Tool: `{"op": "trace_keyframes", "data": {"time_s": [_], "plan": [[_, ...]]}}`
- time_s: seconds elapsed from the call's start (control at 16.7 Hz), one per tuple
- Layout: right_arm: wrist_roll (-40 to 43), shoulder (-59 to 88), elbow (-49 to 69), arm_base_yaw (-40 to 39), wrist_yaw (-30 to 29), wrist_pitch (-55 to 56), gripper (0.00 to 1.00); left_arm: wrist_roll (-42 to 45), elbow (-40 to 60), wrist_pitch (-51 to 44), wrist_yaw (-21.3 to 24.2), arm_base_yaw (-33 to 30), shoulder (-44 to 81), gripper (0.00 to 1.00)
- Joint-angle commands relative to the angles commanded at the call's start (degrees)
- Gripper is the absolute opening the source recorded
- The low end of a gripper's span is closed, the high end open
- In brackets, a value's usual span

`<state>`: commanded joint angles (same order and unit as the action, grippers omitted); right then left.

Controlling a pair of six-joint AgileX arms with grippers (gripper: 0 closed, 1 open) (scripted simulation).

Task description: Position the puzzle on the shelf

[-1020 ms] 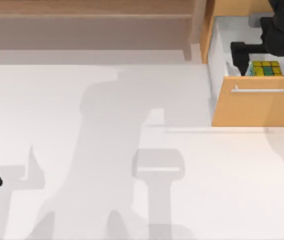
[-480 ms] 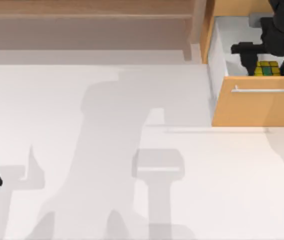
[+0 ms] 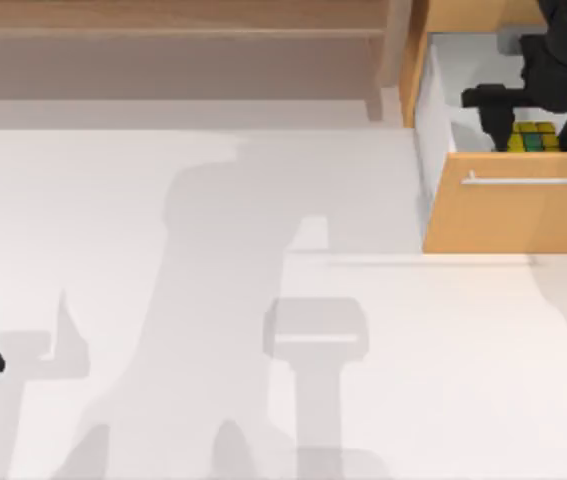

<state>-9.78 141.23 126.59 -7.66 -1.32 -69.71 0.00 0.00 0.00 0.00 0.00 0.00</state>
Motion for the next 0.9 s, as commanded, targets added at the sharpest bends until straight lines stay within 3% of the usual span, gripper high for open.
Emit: {"op": "trace_keyframes", "data": {"time_s": [0.54,0.9], "plan": [[-0.18,-0.57,-0.43,-0.25,-0.30,-0.52,0.00,0.00,0.00,0.00,0.00,0.00,0.00,1.00],[-2.22,-10.55,-0.75,-3.96,-4.56,-4.72,0.00,0.00,0.00,0.00,0.00,0.00,0.00,1.00]]}}
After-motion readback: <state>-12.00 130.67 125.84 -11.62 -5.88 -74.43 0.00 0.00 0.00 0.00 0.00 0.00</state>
